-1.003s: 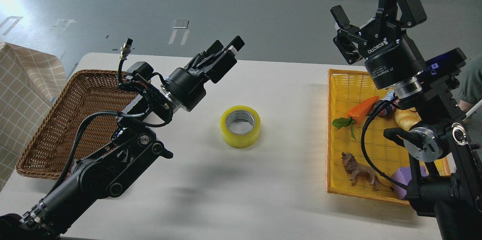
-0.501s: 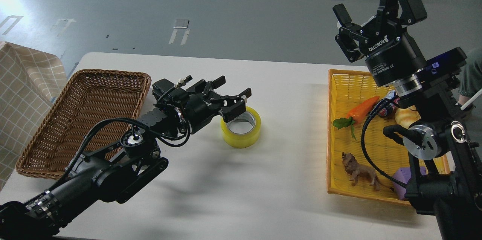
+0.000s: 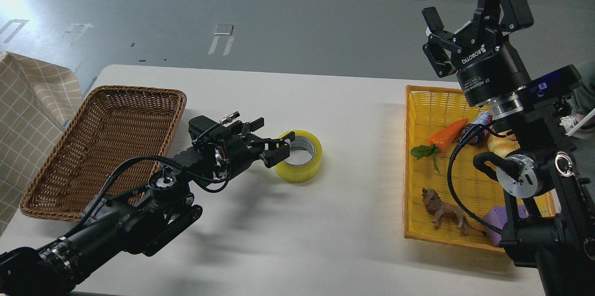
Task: Place and transfer tape with both arms
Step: 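Reach the left gripper to the tape roll and grasp its rim, then lift the tape roll with the left gripper over the wicker basket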
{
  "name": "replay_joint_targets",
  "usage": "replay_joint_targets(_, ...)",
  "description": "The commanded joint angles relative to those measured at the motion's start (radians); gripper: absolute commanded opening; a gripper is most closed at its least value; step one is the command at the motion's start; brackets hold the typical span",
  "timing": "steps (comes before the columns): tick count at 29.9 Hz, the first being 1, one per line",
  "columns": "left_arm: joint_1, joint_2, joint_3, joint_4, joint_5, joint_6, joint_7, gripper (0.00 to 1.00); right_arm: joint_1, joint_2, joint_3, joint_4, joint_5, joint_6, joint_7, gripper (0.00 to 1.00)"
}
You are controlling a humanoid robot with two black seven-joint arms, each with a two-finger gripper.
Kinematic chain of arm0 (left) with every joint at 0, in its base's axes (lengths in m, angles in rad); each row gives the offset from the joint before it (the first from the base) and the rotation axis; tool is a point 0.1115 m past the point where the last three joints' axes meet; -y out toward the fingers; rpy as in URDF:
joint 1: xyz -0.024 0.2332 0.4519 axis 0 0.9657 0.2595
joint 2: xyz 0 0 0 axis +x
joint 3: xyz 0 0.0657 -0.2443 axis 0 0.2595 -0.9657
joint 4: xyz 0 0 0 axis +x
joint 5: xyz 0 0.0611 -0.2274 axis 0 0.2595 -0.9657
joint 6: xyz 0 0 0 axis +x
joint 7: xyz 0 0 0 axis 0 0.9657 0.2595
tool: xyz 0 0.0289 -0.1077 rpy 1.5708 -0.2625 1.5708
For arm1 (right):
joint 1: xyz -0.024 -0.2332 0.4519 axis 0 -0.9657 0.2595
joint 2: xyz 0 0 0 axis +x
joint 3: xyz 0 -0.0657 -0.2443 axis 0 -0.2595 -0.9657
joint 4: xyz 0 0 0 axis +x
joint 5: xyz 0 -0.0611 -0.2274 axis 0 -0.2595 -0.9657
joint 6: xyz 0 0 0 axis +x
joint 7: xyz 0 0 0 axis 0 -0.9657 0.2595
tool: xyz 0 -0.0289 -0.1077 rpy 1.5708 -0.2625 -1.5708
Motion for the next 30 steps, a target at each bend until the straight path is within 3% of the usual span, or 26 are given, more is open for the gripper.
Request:
replay_joint_targets(1,0.001,-0.006,-0.005,0.001,0.0,-0.016,0.002,0.98,0.007,0.0,-0.001,0.0,0.0,0.0,0.0,1.0)
replay_joint_targets(9,-0.004,-0.012,-0.001,0.001,0.0,-0.059,0.062,0.98,-0.01,0.0,-0.001,-0.013,0.0,0.0,0.0,1.0)
replay_joint_targets(27,-0.013,-0.047,0.0,0.007,0.0,-0.141,0.062,0.98,-0.017,0.0,-0.001,-0.017,-0.003,-0.001,0.0,1.0)
replay_joint_targets(30,-0.012,-0.038,0.0,0.004,0.0,-0.189,0.06,0.96,-0.031,0.0,-0.001,-0.017,-0.004,-0.001,0.0,1.0)
